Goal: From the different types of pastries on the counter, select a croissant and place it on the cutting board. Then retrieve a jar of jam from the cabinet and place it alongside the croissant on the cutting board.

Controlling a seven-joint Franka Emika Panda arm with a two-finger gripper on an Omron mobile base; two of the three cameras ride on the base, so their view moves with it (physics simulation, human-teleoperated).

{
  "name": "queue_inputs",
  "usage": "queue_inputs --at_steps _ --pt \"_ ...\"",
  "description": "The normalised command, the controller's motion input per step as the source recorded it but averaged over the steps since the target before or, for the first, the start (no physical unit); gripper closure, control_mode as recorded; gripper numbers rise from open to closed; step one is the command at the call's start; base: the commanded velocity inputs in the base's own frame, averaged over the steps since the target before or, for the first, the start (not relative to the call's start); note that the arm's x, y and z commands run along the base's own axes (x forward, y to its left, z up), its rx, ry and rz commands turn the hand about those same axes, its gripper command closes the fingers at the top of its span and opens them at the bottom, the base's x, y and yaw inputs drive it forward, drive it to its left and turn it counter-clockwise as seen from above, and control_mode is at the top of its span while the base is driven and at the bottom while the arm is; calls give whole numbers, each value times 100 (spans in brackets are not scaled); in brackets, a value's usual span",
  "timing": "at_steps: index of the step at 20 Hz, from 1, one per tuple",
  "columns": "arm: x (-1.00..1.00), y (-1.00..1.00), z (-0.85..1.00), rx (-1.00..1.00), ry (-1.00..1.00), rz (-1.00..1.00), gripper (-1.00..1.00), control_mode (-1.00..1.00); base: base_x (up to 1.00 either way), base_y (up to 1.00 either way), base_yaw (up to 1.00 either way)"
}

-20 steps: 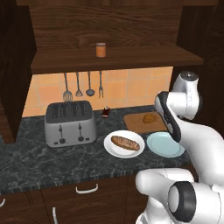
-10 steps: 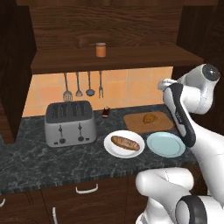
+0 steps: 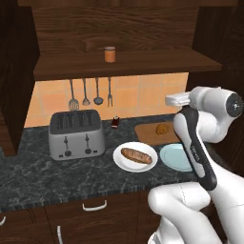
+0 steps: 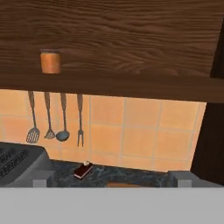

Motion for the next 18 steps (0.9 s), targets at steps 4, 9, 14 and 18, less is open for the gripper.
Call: queue_inputs --at_steps 4,9,14,18 --pt "-100 22 36 -11 -43 -3 -100 -100 0 0 0" --pt "-97 41 79 -14 -33 -4 -100 -100 0 0 0" --pt "-4 7 39 4 1 1 -100 -100 0 0 0" --pt "22 19 100 27 9 13 -100 -100 0 0 0"
